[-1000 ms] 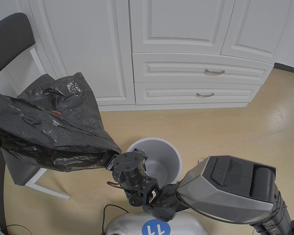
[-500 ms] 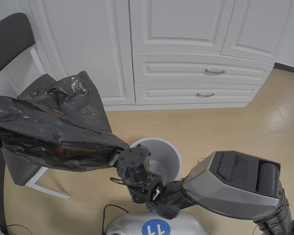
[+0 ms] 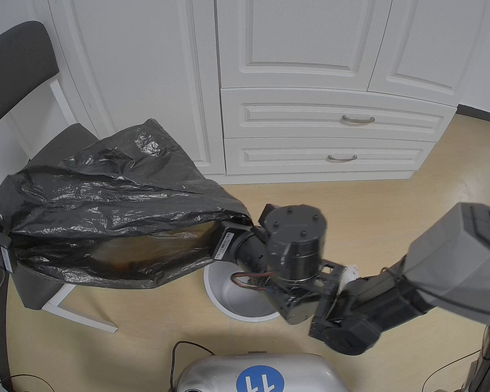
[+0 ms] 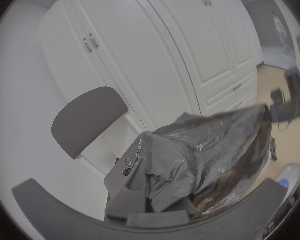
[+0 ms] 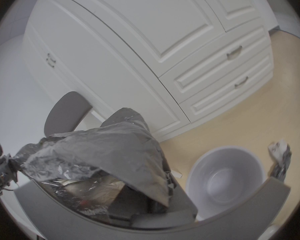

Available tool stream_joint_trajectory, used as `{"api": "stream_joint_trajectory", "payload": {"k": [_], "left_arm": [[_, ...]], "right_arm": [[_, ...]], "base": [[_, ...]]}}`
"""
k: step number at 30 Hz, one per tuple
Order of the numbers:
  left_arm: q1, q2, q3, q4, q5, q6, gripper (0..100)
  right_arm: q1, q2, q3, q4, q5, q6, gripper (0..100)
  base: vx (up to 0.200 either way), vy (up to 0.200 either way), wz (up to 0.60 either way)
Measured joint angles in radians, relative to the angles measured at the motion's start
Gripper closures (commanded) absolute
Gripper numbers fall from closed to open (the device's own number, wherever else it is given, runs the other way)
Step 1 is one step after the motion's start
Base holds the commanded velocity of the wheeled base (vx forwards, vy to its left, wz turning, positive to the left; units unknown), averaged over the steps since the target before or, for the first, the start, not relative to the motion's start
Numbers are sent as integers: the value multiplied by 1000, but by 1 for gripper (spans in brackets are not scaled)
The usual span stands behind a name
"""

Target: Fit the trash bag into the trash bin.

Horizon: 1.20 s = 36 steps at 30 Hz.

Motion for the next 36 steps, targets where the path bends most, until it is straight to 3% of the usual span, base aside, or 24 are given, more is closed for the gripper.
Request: {"api": "stream_joint_trajectory", "payload": {"k": [5, 12, 16, 22, 26, 29, 36], "left_arm": [[-49, 14, 49, 1, -8, 26, 100], [-206, 36, 56, -1, -53, -76, 100], [-248, 41, 44, -2, -103, -109, 100], [-280, 49, 16, -3, -256, -176, 100], [-286, 54, 8, -3, -287, -179, 100], [-288, 67, 8, 2, -259, -161, 100], [-285, 88, 22, 10, -84, -115, 100]], "right_arm": [[-34, -133, 128, -1, 64, -122, 100], [-59, -319, 260, 44, 90, -285, 100], [-64, -436, 314, 162, 94, -340, 100], [-66, -592, 352, 308, 89, -386, 100], [-63, -661, 367, 382, 90, -411, 100], [-56, -703, 379, 448, 102, -419, 100], [-41, -723, 392, 465, 200, -383, 100]], "base": [[0, 0, 0], [0, 0, 0], [0, 0, 0], [0, 0, 0], [0, 0, 0], [0, 0, 0], [0, 0, 0]]}}
